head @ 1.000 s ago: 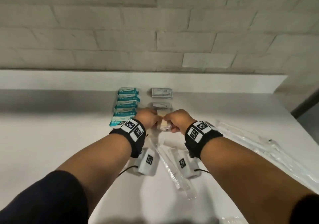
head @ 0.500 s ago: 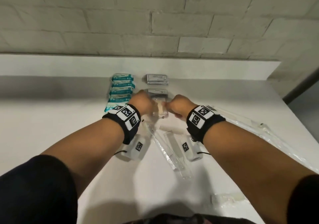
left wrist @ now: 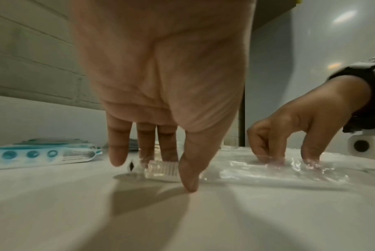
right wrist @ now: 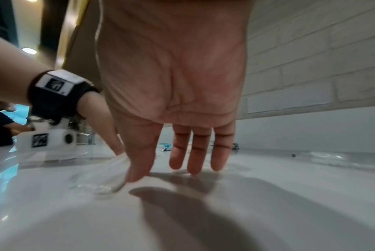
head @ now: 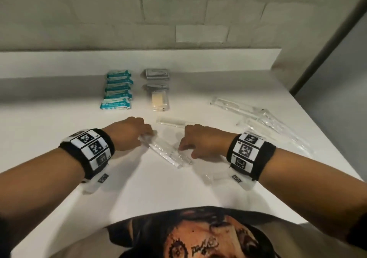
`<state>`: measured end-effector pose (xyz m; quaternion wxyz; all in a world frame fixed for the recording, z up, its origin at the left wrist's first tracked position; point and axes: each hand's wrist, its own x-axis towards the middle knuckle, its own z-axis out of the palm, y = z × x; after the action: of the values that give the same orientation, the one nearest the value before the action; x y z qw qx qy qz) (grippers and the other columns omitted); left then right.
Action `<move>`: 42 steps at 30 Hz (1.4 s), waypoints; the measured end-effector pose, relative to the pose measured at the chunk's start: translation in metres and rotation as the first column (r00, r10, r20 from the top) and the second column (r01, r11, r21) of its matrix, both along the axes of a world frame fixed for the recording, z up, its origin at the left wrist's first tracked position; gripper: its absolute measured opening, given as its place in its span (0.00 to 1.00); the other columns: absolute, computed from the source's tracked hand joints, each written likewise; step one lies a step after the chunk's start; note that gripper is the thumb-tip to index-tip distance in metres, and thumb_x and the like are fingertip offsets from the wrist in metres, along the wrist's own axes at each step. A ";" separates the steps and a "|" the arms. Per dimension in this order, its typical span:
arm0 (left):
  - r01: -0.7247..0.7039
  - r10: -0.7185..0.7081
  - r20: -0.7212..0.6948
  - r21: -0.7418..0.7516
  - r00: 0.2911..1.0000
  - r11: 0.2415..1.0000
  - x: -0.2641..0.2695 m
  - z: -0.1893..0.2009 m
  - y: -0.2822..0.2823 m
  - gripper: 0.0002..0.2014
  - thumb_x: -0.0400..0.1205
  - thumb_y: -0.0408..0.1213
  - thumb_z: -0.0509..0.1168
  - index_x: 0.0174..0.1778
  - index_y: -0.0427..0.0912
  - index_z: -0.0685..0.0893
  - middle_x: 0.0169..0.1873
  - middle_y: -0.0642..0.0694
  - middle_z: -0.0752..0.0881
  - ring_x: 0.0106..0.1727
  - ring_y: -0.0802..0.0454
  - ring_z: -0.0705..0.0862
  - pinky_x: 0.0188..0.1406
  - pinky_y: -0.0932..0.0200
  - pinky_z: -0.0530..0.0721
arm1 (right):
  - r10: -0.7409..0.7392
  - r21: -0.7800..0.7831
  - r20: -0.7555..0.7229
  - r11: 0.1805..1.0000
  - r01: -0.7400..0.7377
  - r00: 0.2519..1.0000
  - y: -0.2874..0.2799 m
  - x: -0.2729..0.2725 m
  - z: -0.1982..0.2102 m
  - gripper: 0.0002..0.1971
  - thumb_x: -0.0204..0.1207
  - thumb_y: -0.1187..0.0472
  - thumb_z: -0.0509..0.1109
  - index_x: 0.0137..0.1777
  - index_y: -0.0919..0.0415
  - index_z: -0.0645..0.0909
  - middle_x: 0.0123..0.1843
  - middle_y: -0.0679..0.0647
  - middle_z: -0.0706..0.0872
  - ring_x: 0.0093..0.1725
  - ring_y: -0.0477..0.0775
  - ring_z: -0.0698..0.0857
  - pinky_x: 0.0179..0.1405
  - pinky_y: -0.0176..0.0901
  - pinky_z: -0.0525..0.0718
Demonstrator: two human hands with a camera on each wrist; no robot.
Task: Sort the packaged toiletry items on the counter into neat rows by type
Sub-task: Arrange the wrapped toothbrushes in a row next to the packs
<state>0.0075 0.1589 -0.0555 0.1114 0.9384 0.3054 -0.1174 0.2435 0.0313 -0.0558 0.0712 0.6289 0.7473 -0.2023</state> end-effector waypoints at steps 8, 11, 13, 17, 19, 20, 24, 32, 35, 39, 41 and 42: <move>0.003 0.003 -0.066 0.088 0.998 0.996 -0.011 0.002 -0.031 0.06 0.76 0.39 0.57 0.35 0.56 0.70 0.39 0.57 0.75 0.43 0.54 0.76 0.47 0.53 0.80 | 0.015 -0.111 0.131 0.994 0.000 0.991 -0.015 0.007 0.012 0.33 0.81 0.54 0.61 0.85 0.55 0.53 0.87 0.45 0.47 0.85 0.50 0.52 0.83 0.48 0.56; -0.052 0.054 -0.083 0.022 0.995 0.998 -0.011 0.012 -0.041 0.06 0.76 0.37 0.57 0.35 0.53 0.70 0.36 0.56 0.78 0.40 0.54 0.76 0.42 0.57 0.78 | -0.129 -0.106 -0.048 0.987 0.123 0.990 -0.028 0.024 0.028 0.27 0.81 0.55 0.64 0.80 0.53 0.67 0.83 0.45 0.62 0.79 0.50 0.66 0.77 0.41 0.63; -0.083 0.080 -0.065 -0.042 0.995 0.996 -0.013 0.019 -0.045 0.06 0.78 0.38 0.59 0.37 0.53 0.70 0.35 0.54 0.80 0.38 0.54 0.76 0.41 0.56 0.76 | -0.345 0.010 -0.092 0.938 0.348 0.934 -0.037 0.055 0.038 0.22 0.81 0.56 0.65 0.75 0.53 0.74 0.78 0.49 0.70 0.75 0.52 0.72 0.70 0.37 0.67; -0.153 0.181 0.091 -0.250 0.979 0.956 -0.016 0.031 -0.042 0.04 0.81 0.43 0.62 0.45 0.58 0.72 0.35 0.52 0.82 0.38 0.50 0.78 0.44 0.50 0.78 | -0.606 0.136 0.135 0.795 0.591 0.784 -0.052 0.125 0.040 0.20 0.78 0.51 0.64 0.64 0.63 0.79 0.64 0.61 0.82 0.63 0.62 0.81 0.63 0.48 0.79; -0.197 0.253 0.158 -0.301 0.955 0.933 -0.004 0.039 -0.047 0.08 0.81 0.44 0.66 0.51 0.58 0.74 0.38 0.53 0.82 0.40 0.52 0.81 0.43 0.53 0.77 | -0.559 0.059 0.238 0.824 0.563 0.794 -0.063 0.134 0.034 0.22 0.75 0.49 0.68 0.62 0.63 0.79 0.61 0.59 0.84 0.60 0.61 0.83 0.61 0.48 0.80; -0.219 0.283 0.195 -0.295 0.939 0.930 0.008 0.043 -0.050 0.09 0.79 0.47 0.69 0.51 0.57 0.76 0.39 0.54 0.82 0.41 0.54 0.81 0.41 0.55 0.77 | -0.541 0.032 0.234 0.835 0.550 0.808 -0.069 0.135 0.031 0.23 0.73 0.51 0.71 0.64 0.62 0.78 0.61 0.58 0.84 0.60 0.60 0.83 0.59 0.48 0.80; -0.303 0.359 0.352 -0.204 0.865 0.931 0.074 0.052 -0.063 0.16 0.74 0.53 0.73 0.36 0.45 0.78 0.30 0.49 0.79 0.33 0.51 0.77 0.33 0.56 0.71 | -0.449 -0.059 0.175 0.883 0.465 0.876 -0.084 0.123 0.022 0.19 0.74 0.57 0.69 0.63 0.61 0.76 0.59 0.57 0.83 0.53 0.57 0.83 0.50 0.47 0.83; -0.052 0.056 0.325 -0.023 0.944 0.998 0.254 0.029 -0.050 0.16 0.79 0.46 0.68 0.37 0.34 0.82 0.44 0.35 0.84 0.50 0.39 0.82 0.48 0.53 0.76 | -0.693 0.082 0.019 0.719 0.690 0.721 -0.092 0.182 0.033 0.23 0.77 0.61 0.60 0.73 0.59 0.68 0.66 0.59 0.79 0.63 0.62 0.81 0.51 0.45 0.76; -0.027 0.021 0.165 0.032 0.986 0.999 0.293 0.007 -0.042 0.17 0.76 0.48 0.67 0.49 0.37 0.85 0.52 0.36 0.83 0.58 0.36 0.81 0.56 0.50 0.80 | -0.728 0.061 0.108 0.685 0.726 0.677 -0.098 0.204 0.022 0.21 0.78 0.57 0.62 0.70 0.60 0.72 0.66 0.59 0.76 0.63 0.63 0.81 0.55 0.48 0.79; -0.128 0.118 0.089 0.112 0.989 0.985 0.300 -0.012 -0.048 0.18 0.78 0.49 0.65 0.61 0.45 0.80 0.58 0.43 0.81 0.61 0.39 0.79 0.59 0.48 0.77 | -0.620 -0.004 0.103 0.781 0.624 0.778 -0.098 0.206 0.007 0.16 0.76 0.61 0.62 0.64 0.61 0.76 0.63 0.57 0.82 0.61 0.59 0.82 0.49 0.42 0.77; -0.158 0.151 0.072 0.101 0.986 0.982 0.293 -0.017 -0.054 0.16 0.79 0.43 0.63 0.61 0.43 0.76 0.57 0.43 0.82 0.59 0.40 0.79 0.56 0.49 0.75 | -0.591 -0.050 0.092 0.801 0.597 0.801 -0.095 0.210 0.010 0.16 0.75 0.62 0.61 0.62 0.60 0.77 0.62 0.56 0.82 0.59 0.58 0.82 0.46 0.40 0.76; -0.166 0.163 0.055 0.067 0.985 0.984 0.287 -0.018 -0.056 0.16 0.79 0.40 0.62 0.62 0.42 0.73 0.57 0.43 0.81 0.59 0.40 0.78 0.55 0.50 0.75 | -0.603 -0.045 0.088 0.793 0.608 0.793 -0.093 0.214 0.013 0.16 0.74 0.61 0.61 0.62 0.60 0.78 0.62 0.56 0.82 0.59 0.58 0.82 0.47 0.41 0.76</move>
<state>0.2942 0.1024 -0.0734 0.0946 0.9160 0.3830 -0.0738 0.4575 -0.0619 -0.0426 0.0507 0.8386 0.4962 -0.2189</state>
